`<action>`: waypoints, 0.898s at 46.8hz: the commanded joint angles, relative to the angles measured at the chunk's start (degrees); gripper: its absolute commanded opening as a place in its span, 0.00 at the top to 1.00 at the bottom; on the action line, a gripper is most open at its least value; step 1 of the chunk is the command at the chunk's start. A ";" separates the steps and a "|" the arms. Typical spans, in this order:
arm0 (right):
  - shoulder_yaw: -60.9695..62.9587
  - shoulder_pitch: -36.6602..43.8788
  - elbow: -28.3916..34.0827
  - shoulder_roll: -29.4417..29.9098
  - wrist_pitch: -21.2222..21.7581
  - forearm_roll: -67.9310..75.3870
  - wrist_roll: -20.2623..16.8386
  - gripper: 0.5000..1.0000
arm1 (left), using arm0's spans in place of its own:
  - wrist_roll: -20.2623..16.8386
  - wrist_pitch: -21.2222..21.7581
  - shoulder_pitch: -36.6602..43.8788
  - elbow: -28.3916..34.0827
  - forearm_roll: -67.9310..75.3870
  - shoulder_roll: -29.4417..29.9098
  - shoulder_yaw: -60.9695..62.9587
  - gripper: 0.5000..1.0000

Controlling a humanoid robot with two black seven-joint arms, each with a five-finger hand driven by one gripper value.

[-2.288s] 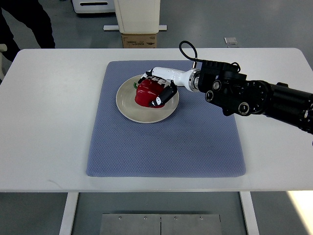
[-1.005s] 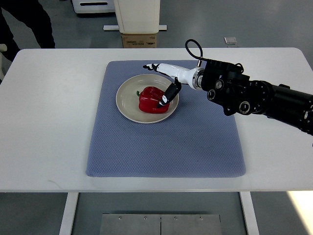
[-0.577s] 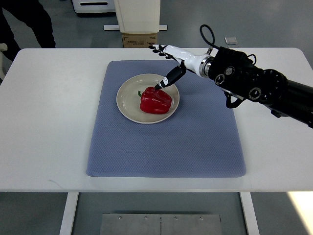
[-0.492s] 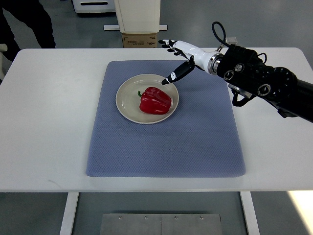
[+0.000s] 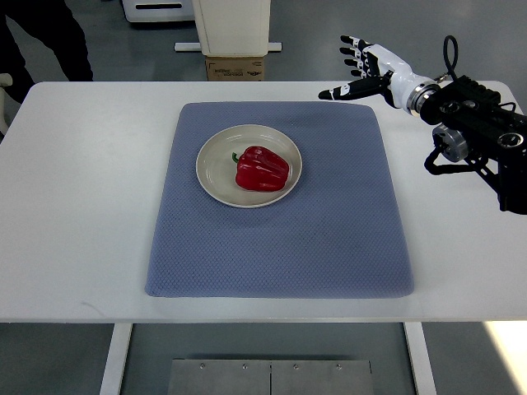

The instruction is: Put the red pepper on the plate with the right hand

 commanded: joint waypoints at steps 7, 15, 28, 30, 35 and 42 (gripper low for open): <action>8.84 -3.31 0.10 0.25 -0.06 -0.27 -1.77 0.02 | 0.01 0.00 0.00 0.00 0.00 0.00 0.00 0.00; 17.46 -6.39 0.10 1.48 -0.50 -0.88 -3.80 0.02 | 0.01 0.00 0.00 0.00 0.00 0.00 0.00 0.00; 31.17 -11.31 0.19 5.79 -7.44 -0.89 -3.36 0.00 | 0.01 0.00 0.00 0.00 0.00 0.00 0.00 0.00; 32.76 -12.02 0.28 6.23 -7.79 -0.89 -3.36 0.00 | 0.01 0.00 0.00 0.00 0.00 0.00 0.00 0.00; 35.92 -13.42 0.45 7.46 -7.88 -0.89 -2.22 0.00 | 0.01 0.00 0.00 0.00 0.00 0.00 0.00 0.00; 39.88 -14.57 0.54 10.35 -7.88 -0.89 2.52 0.00 | 0.01 0.00 0.00 0.00 0.00 0.00 0.00 0.00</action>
